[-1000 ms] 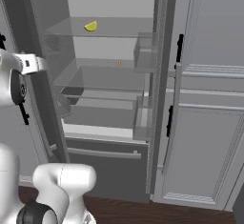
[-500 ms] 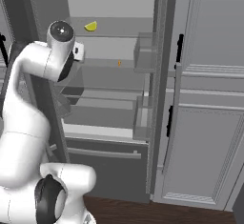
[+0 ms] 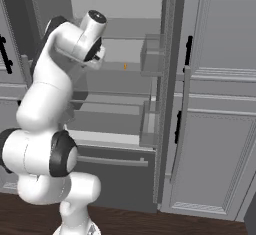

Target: Grab a lemon wedge from the fridge and one ice cube from the ice bowl, and put them in the glass of lemonade.

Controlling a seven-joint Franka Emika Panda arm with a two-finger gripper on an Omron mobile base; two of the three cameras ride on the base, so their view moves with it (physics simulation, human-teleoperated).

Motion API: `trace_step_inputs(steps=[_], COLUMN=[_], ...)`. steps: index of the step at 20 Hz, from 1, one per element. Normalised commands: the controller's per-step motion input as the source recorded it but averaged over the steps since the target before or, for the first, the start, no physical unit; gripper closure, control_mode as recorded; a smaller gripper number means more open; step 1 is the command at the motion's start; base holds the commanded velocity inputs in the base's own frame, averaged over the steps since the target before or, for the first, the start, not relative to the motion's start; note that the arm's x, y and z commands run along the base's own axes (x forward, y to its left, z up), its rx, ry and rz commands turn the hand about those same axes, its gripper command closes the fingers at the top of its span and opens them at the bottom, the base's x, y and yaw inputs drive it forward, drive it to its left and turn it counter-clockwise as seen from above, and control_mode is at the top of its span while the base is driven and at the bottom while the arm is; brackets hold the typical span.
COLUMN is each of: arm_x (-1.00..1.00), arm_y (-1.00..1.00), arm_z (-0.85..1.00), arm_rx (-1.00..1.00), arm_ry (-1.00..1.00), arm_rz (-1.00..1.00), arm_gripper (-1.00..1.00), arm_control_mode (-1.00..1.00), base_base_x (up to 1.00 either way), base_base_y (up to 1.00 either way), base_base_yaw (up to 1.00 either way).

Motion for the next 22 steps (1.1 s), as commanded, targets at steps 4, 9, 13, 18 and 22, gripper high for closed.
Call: trace_step_inputs(steps=[4,9,13,18,22], arm_x=[0.4,0.21,0.01,0.22,0.0], arm_y=[0.01,0.16,0.53,0.59,0.51], arm_z=[-0.93,-0.77,-0.31,-0.04,-0.25], arm_rx=[0.33,0.34,0.29,0.12,0.06], arm_ry=[0.0,0.0,0.0,0.0,0.0], arm_rz=[0.05,0.07,0.08,0.06,0.0], arm_gripper=[-1.0,-1.0,-1.0,-1.0,-1.0], arm_control_mode=[-1.0,-1.0,-1.0,-1.0,-1.0], base_base_x=[0.0,0.0,0.0,0.0,0.0], base_base_y=[0.0,0.0,0.0,0.0,0.0], base_base_yaw=[0.0,0.0,0.0,0.0,0.0])
